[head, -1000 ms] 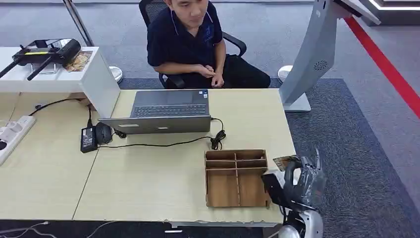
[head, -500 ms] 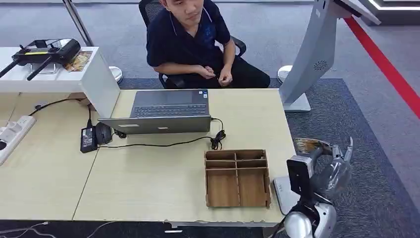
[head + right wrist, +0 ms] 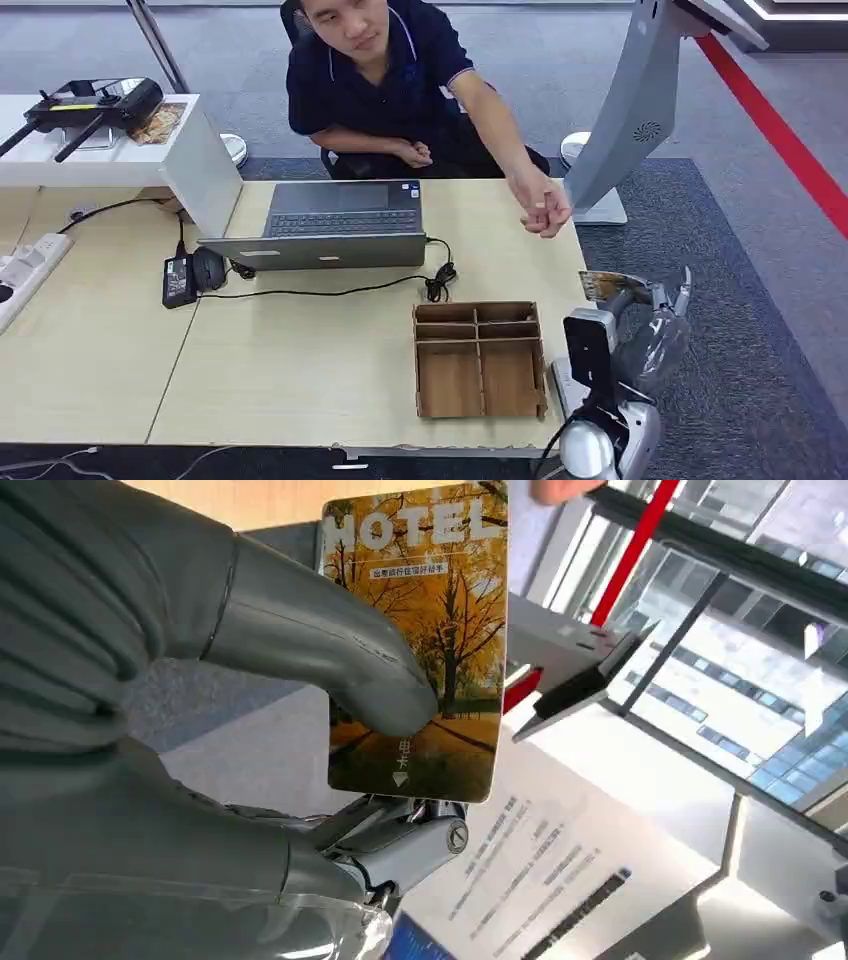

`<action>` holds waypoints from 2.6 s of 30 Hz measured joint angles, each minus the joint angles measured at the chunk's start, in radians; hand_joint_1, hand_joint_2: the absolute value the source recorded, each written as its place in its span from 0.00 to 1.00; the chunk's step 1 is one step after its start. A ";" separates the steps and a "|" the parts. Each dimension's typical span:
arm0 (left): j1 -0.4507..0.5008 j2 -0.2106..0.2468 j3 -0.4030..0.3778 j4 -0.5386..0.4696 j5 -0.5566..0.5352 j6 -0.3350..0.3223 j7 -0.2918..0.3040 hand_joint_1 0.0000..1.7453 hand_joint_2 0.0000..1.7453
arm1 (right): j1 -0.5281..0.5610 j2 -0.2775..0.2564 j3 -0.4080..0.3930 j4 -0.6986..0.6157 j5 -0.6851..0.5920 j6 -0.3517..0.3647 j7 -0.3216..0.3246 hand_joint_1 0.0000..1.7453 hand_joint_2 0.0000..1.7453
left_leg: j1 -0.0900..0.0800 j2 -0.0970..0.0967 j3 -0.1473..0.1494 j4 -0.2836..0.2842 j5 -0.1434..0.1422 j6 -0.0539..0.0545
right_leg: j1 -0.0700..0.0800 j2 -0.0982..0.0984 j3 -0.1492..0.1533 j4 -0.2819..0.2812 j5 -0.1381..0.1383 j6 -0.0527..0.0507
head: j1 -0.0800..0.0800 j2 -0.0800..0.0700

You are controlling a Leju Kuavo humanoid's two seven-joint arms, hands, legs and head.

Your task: Pass the card to the sensor for recognition and then transmit it.

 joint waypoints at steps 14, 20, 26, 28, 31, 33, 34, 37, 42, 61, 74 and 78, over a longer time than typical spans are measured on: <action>-0.001 -0.005 -0.003 0.000 0.003 0.000 -0.008 0.00 0.00 | -0.039 -0.001 0.122 0.050 -0.028 0.000 -0.006 1.00 1.00 | 0.000 0.000 -0.001 0.000 0.000 0.000 | 0.000 0.000 0.000 0.000 0.000 0.000 | 0.000 0.000; -0.002 -0.006 -0.003 0.000 0.003 0.000 -0.010 0.00 0.00 | -0.055 -0.002 0.174 0.072 -0.035 0.001 -0.006 1.00 1.00 | 0.000 0.000 -0.001 0.000 0.000 0.000 | 0.000 0.000 0.000 0.000 0.000 0.000 | 0.000 0.000; -0.002 -0.006 -0.003 0.000 0.005 0.000 -0.014 0.00 0.00 | -0.061 -0.005 0.198 0.085 -0.037 0.001 -0.003 1.00 1.00 | 0.000 0.000 0.000 0.000 0.000 0.000 | 0.000 0.000 0.000 0.000 0.000 0.000 | 0.000 0.000; -0.002 -0.007 -0.003 0.000 0.005 0.000 -0.018 0.00 0.00 | -0.063 -0.005 0.203 0.087 -0.037 0.002 0.000 1.00 1.00 | 0.000 0.000 -0.001 0.000 0.000 0.000 | 0.000 0.000 0.000 0.000 0.000 0.000 | 0.000 0.000; -0.002 -0.007 -0.003 0.000 0.006 0.000 -0.020 0.00 0.00 | -0.065 -0.005 0.209 0.089 -0.037 0.001 0.002 1.00 1.00 | 0.000 0.000 -0.001 0.000 0.000 0.000 | 0.000 0.000 0.000 0.000 0.000 0.000 | 0.000 0.000; -0.002 -0.008 -0.003 0.000 0.007 0.000 -0.021 0.00 0.00 | -0.066 -0.006 0.211 0.090 -0.037 0.001 0.004 1.00 1.00 | 0.000 0.000 -0.001 0.000 0.000 0.000 | 0.000 0.000 -0.001 0.000 0.000 0.000 | 0.000 0.000; -0.002 -0.008 -0.003 0.000 0.008 0.000 -0.022 0.00 0.00 | -0.066 -0.006 0.212 0.090 -0.037 0.002 0.005 1.00 1.00 | 0.000 0.000 -0.001 0.000 0.000 0.000 | 0.000 0.000 0.000 0.000 0.000 0.000 | 0.000 0.000; -0.002 -0.008 -0.004 0.000 0.008 0.000 -0.024 0.00 0.00 | -0.066 -0.006 0.214 0.091 -0.037 0.001 0.011 0.00 1.00 | 0.000 0.000 -0.001 0.000 0.000 0.000 | 0.000 0.000 -0.001 0.000 0.000 0.000 | 0.000 0.000; -0.002 -0.008 -0.006 0.000 0.014 0.000 -0.025 0.00 0.00 | -0.067 -0.007 0.217 0.090 -0.030 0.001 0.013 0.00 1.00 | 0.000 0.000 0.000 0.000 0.000 0.000 | 0.000 0.000 -0.001 0.000 0.000 0.000 | 0.000 0.000; -0.002 -0.007 -0.024 0.001 0.052 0.000 -0.027 0.00 0.00 | -0.056 -0.056 0.264 0.077 -0.043 0.001 0.196 0.00 1.00 | 0.000 0.000 0.000 0.000 0.000 0.000 | 0.000 0.000 -0.001 0.000 0.000 0.000 | 0.000 0.000; -0.002 -0.002 -0.036 0.004 0.074 0.000 -0.028 0.00 0.00 | -0.020 -0.151 0.321 0.028 0.007 0.001 0.343 0.00 1.00 | 0.000 0.000 0.000 0.000 0.000 0.000 | 0.000 0.000 -0.001 0.000 0.000 0.000 | 0.000 0.000; -0.002 0.005 -0.039 0.004 0.079 0.000 -0.026 0.00 0.00 | -0.005 -0.195 0.331 0.003 0.016 0.000 0.390 0.00 1.00 | 0.000 0.000 0.000 0.000 0.000 0.000 | 0.000 0.000 -0.001 0.000 0.000 0.000 | 0.000 0.000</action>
